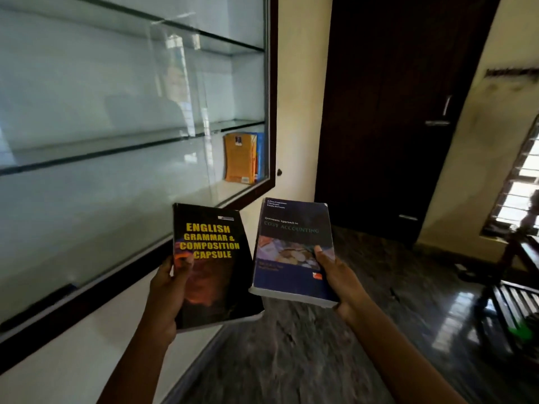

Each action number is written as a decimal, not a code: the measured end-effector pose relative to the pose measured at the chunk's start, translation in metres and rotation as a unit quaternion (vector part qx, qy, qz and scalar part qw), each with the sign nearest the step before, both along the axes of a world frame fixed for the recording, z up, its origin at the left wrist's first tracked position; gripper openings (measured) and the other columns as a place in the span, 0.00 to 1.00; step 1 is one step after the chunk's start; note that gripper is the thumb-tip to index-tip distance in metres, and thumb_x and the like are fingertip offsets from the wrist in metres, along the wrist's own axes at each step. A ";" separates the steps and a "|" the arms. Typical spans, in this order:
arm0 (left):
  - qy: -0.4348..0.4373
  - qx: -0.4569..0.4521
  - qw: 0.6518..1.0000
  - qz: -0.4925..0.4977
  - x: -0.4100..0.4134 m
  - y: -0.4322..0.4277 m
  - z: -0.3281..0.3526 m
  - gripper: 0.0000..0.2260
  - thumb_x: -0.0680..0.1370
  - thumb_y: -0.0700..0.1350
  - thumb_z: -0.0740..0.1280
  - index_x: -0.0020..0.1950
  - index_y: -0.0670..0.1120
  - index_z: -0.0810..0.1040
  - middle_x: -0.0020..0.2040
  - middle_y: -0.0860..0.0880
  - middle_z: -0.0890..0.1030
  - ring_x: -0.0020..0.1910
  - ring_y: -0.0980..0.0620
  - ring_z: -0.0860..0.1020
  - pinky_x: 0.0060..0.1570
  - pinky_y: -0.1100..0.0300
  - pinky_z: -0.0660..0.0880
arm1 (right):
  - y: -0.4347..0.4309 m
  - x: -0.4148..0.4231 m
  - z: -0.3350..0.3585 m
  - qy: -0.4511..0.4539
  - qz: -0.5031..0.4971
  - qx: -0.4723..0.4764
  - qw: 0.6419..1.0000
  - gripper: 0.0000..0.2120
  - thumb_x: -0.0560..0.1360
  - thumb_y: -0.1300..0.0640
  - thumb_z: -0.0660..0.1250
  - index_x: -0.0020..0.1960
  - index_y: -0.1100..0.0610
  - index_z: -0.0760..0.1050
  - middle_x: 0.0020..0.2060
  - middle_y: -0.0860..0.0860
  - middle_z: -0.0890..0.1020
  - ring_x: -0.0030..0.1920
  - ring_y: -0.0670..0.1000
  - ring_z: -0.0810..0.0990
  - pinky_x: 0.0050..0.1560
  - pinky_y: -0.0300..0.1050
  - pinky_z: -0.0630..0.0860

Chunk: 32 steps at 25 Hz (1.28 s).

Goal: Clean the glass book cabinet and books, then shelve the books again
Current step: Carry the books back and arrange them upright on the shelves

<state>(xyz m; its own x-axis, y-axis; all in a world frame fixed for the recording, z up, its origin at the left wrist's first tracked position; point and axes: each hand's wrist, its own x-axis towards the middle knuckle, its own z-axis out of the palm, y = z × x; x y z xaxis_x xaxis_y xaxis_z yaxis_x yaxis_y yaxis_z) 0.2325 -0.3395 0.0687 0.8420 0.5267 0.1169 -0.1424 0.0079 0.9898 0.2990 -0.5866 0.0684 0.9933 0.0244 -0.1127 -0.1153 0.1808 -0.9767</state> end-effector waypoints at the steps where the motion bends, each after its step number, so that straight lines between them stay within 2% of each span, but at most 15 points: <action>1: -0.003 -0.003 1.000 -0.008 0.029 -0.002 0.007 0.13 0.78 0.48 0.64 0.60 0.46 0.76 0.49 0.46 0.82 0.43 0.49 0.81 0.41 0.59 0.76 | -0.002 0.028 0.004 -0.004 -0.001 -0.008 1.000 0.10 0.78 0.48 0.61 0.54 0.52 0.77 0.49 0.54 0.83 0.48 0.56 0.82 0.58 0.57 0.75; 3: -0.016 -0.003 1.000 -0.015 0.084 -0.009 0.022 0.12 0.78 0.48 0.64 0.59 0.46 0.77 0.48 0.48 0.82 0.42 0.52 0.82 0.40 0.59 0.78 | -0.006 0.084 0.013 -0.008 0.005 0.005 1.000 0.12 0.79 0.48 0.60 0.56 0.53 0.76 0.51 0.56 0.83 0.51 0.58 0.81 0.60 0.58 0.74; 5: -0.041 0.013 0.999 -0.002 0.135 -0.014 0.037 0.08 0.78 0.45 0.63 0.56 0.47 0.77 0.45 0.52 0.81 0.37 0.58 0.81 0.36 0.63 0.79 | -0.009 0.142 0.021 -0.014 0.021 0.004 1.000 0.11 0.79 0.49 0.59 0.53 0.53 0.75 0.53 0.58 0.82 0.54 0.59 0.80 0.62 0.58 0.72; 9: -0.079 0.009 0.997 0.024 0.240 -0.033 0.072 0.06 0.79 0.45 0.63 0.55 0.49 0.76 0.45 0.50 0.81 0.42 0.53 0.80 0.37 0.60 0.77 | -0.014 0.254 0.053 -0.059 0.026 0.001 0.998 0.09 0.78 0.48 0.60 0.45 0.51 0.74 0.48 0.56 0.82 0.53 0.58 0.80 0.60 0.57 0.73; 12: -0.074 -0.061 0.993 0.061 0.339 -0.042 0.102 0.08 0.79 0.43 0.63 0.57 0.46 0.76 0.46 0.46 0.80 0.38 0.52 0.79 0.31 0.61 0.75 | -0.022 0.343 0.076 -0.046 0.063 0.019 0.997 0.10 0.77 0.47 0.62 0.45 0.53 0.76 0.41 0.54 0.83 0.44 0.55 0.81 0.51 0.52 0.76; 15: -0.105 -0.155 0.980 0.073 0.434 -0.038 0.133 0.07 0.78 0.39 0.63 0.54 0.42 0.77 0.53 0.40 0.79 0.32 0.51 0.81 0.30 0.58 0.78 | -0.019 0.424 0.105 -0.056 0.108 0.028 0.992 0.12 0.76 0.46 0.63 0.49 0.54 0.76 0.41 0.54 0.83 0.43 0.54 0.81 0.47 0.49 0.77; 18: -0.125 -0.207 0.965 0.097 0.515 -0.018 0.160 0.14 0.78 0.37 0.62 0.64 0.40 0.74 0.59 0.40 0.78 0.36 0.49 0.79 0.32 0.56 0.78 | -0.001 0.496 0.138 -0.058 0.149 0.045 0.986 0.10 0.77 0.47 0.62 0.46 0.54 0.74 0.36 0.52 0.83 0.36 0.51 0.81 0.32 0.41 0.77; 20: -0.131 -0.216 0.961 0.110 0.554 0.003 0.172 0.17 0.77 0.36 0.62 0.67 0.40 0.71 0.57 0.41 0.79 0.40 0.48 0.79 0.32 0.57 0.78 | 0.015 0.533 0.155 -0.056 0.178 0.050 0.981 0.10 0.77 0.48 0.62 0.44 0.55 0.73 0.31 0.51 0.82 0.30 0.48 0.80 0.24 0.36 0.75; 23: -0.108 -0.230 0.957 0.139 0.591 0.045 0.173 0.22 0.77 0.36 0.63 0.71 0.42 0.66 0.62 0.40 0.76 0.56 0.42 0.78 0.44 0.48 0.78 | 0.037 0.577 0.164 -0.067 0.213 0.057 0.973 0.10 0.78 0.50 0.62 0.47 0.57 0.73 0.33 0.53 0.81 0.25 0.46 0.80 0.20 0.34 0.72; 24: -0.098 -0.229 0.957 0.150 0.601 0.060 0.172 0.23 0.77 0.37 0.64 0.71 0.43 0.65 0.64 0.40 0.75 0.58 0.41 0.77 0.49 0.46 0.77 | 0.045 0.589 0.164 -0.064 0.222 0.064 0.971 0.10 0.78 0.50 0.62 0.48 0.57 0.73 0.34 0.53 0.81 0.25 0.46 0.80 0.20 0.34 0.72; 26: -0.101 -0.231 0.954 0.162 0.612 0.084 0.173 0.20 0.77 0.37 0.63 0.69 0.42 0.66 0.62 0.39 0.76 0.58 0.40 0.76 0.54 0.41 0.75 | 0.064 0.615 0.163 -0.055 0.250 0.081 0.963 0.09 0.77 0.51 0.62 0.47 0.57 0.73 0.33 0.53 0.81 0.25 0.47 0.80 0.22 0.36 0.75; 29: -0.117 -0.186 0.955 0.198 0.615 0.080 0.174 0.05 0.78 0.40 0.63 0.52 0.41 0.71 0.49 0.41 0.76 0.47 0.45 0.76 0.55 0.43 0.74 | 0.091 0.648 0.158 -0.024 0.279 0.082 0.957 0.09 0.77 0.51 0.64 0.45 0.57 0.74 0.29 0.53 0.82 0.26 0.48 0.81 0.24 0.38 0.77; 30: -0.115 -0.165 0.958 0.206 0.615 0.076 0.173 0.09 0.77 0.43 0.66 0.54 0.41 0.72 0.52 0.41 0.76 0.47 0.46 0.76 0.55 0.45 0.74 | 0.097 0.654 0.156 -0.018 0.291 0.086 0.953 0.09 0.76 0.51 0.64 0.45 0.57 0.74 0.28 0.53 0.83 0.26 0.49 0.81 0.25 0.38 0.77; 31: -0.107 -0.120 0.960 0.229 0.615 0.070 0.171 0.19 0.74 0.47 0.69 0.61 0.42 0.71 0.61 0.41 0.74 0.53 0.45 0.76 0.58 0.46 0.73 | 0.102 0.658 0.155 -0.016 0.298 0.090 0.950 0.09 0.76 0.51 0.64 0.46 0.57 0.74 0.30 0.53 0.83 0.28 0.50 0.82 0.26 0.39 0.78; 32: -0.063 -0.040 0.961 0.268 0.617 0.064 0.167 0.31 0.72 0.51 0.70 0.71 0.44 0.64 0.71 0.41 0.66 0.64 0.42 0.70 0.65 0.45 0.68 | 0.109 0.664 0.154 -0.007 0.310 0.092 0.946 0.09 0.76 0.51 0.64 0.46 0.57 0.74 0.33 0.54 0.83 0.31 0.51 0.82 0.28 0.40 0.79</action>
<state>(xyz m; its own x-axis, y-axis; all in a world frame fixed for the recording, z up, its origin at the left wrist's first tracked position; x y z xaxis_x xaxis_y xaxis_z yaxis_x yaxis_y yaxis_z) 0.8495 -0.2759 0.2356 0.4292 0.8923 0.1402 -0.2653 -0.0238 0.9639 0.9626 -0.4777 0.2224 0.7835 0.6204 -0.0359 -0.2415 0.2509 -0.9374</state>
